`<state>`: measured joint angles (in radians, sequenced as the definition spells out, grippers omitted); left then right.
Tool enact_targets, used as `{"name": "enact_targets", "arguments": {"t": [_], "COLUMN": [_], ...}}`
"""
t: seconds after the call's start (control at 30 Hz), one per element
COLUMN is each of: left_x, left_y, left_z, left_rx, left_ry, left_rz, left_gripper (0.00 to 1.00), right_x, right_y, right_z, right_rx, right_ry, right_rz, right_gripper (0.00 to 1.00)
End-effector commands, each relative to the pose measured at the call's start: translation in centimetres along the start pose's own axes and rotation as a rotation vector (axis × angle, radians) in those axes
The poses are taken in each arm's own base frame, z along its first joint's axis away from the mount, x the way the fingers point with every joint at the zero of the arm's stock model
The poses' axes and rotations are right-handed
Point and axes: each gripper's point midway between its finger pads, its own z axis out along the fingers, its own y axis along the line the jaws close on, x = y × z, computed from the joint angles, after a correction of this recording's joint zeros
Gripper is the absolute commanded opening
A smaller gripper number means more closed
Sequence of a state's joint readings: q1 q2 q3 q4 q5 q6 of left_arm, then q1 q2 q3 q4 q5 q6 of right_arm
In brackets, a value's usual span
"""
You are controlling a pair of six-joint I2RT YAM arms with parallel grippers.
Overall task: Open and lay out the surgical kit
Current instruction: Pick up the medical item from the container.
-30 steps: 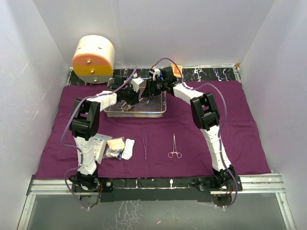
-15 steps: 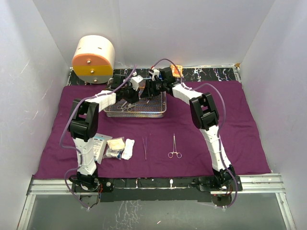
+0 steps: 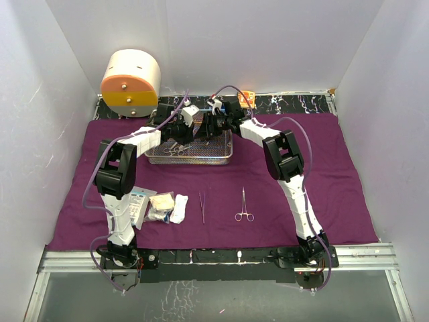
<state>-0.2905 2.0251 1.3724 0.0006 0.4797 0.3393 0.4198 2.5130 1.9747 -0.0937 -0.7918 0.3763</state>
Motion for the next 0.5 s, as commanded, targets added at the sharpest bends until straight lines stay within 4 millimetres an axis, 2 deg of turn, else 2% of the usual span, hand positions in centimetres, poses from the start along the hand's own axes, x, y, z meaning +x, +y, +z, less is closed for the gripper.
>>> {"name": "enact_targets", "arguments": {"t": [0.0,0.47], "left_x": [-3.22,-2.82], "left_y": [-0.46,-0.48], "left_z": [-2.0,-1.72], "left_rx": [0.006,0.011], "left_ry": [-0.085,-0.077], "left_rz": [0.039,0.037], "left_gripper": [0.0,0.0], "right_x": [-1.68,-2.03], "right_y": [1.4,1.91], "right_z": [0.47,0.53], "right_rx": [-0.055,-0.085], "right_ry": [-0.046,-0.057], "right_rz": [-0.032,-0.015], "right_gripper": [0.43,0.34]}}
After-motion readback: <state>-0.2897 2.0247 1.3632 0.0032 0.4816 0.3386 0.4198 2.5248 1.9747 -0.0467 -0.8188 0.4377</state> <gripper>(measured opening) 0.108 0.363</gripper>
